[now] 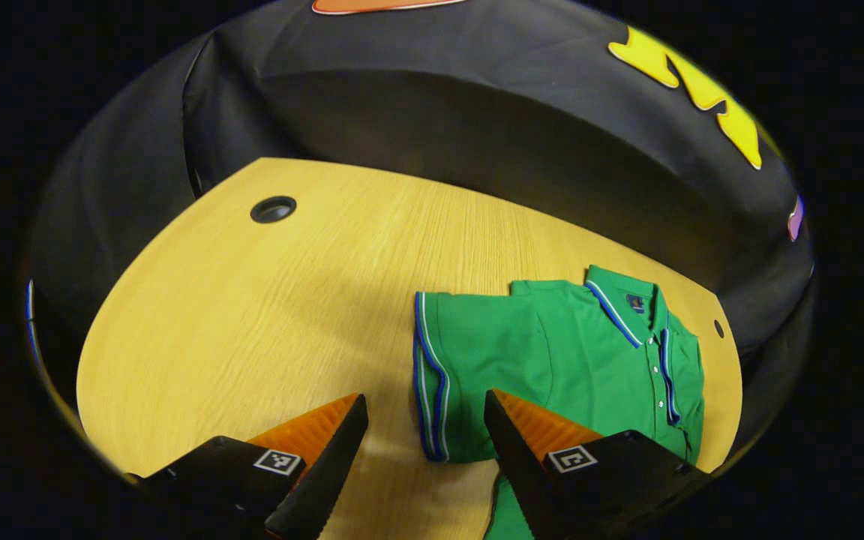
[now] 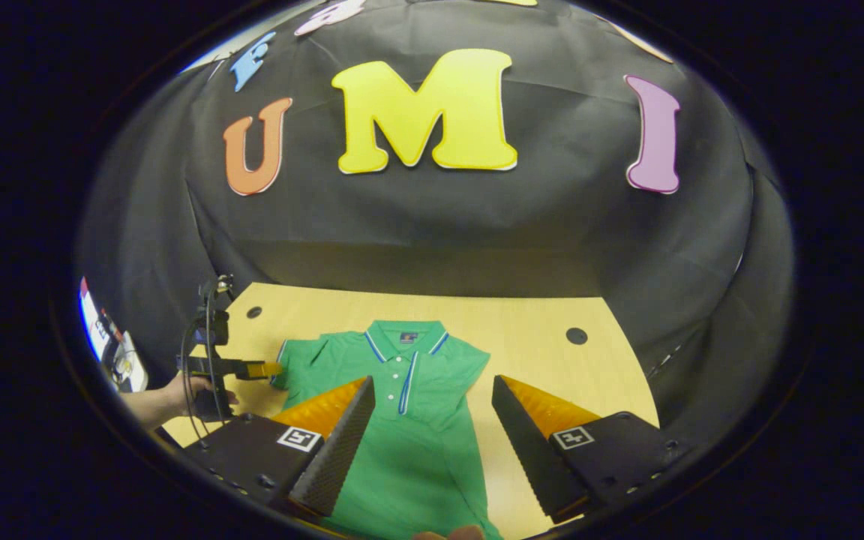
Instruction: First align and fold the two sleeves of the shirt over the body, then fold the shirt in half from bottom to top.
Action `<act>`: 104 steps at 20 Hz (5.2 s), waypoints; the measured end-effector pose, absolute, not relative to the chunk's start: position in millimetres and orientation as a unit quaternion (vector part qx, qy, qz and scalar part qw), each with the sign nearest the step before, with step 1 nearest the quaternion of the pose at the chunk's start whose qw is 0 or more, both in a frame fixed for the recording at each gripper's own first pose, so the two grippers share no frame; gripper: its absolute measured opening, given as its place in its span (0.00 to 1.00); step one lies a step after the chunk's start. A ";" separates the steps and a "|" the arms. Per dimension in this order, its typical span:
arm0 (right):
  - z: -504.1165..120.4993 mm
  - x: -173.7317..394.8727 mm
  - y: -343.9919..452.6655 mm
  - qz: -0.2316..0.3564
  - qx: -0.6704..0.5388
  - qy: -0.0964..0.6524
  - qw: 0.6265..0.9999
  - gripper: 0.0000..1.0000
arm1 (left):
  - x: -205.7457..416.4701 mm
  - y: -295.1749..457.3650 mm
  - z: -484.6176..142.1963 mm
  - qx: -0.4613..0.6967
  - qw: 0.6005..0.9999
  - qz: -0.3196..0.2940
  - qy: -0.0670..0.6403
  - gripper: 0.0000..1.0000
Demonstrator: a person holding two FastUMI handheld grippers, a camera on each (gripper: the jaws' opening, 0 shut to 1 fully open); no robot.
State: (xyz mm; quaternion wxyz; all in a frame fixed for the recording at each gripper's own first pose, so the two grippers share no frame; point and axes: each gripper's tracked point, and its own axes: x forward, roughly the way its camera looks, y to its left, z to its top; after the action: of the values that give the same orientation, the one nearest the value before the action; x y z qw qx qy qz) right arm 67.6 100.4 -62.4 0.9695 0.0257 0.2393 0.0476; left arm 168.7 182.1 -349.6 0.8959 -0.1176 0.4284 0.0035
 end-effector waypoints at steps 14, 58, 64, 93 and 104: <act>-74.9 79.7 103.9 0.040 0.048 0.249 0.967 0.96 | 169.4 164.1 -363.4 -0.078 0.870 0.025 0.486 0.14; -108.3 29.2 -80.1 -0.006 0.122 0.231 0.965 0.96 | 156.7 -77.7 -284.9 -0.066 0.892 -0.041 0.445 0.46; -106.8 39.8 -54.5 0.044 0.106 0.227 0.967 0.96 | 130.6 -64.3 -255.6 -0.061 0.907 -0.008 0.417 0.99; -322.2 -143.2 -1.8 0.069 -0.021 0.478 0.876 0.96 | -179.2 91.5 -356.2 -0.029 0.860 -0.070 0.505 1.00; -370.5 -161.3 -0.8 0.069 -0.053 0.533 0.842 0.94 | -202.0 108.7 -381.2 0.013 0.842 -0.078 0.533 1.00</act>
State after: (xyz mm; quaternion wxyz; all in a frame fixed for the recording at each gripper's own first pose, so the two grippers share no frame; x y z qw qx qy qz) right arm -161.3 -0.8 -370.5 0.8416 -0.0535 0.5330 0.0693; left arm -202.0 108.7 -381.2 0.8421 0.0132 0.5335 -0.0778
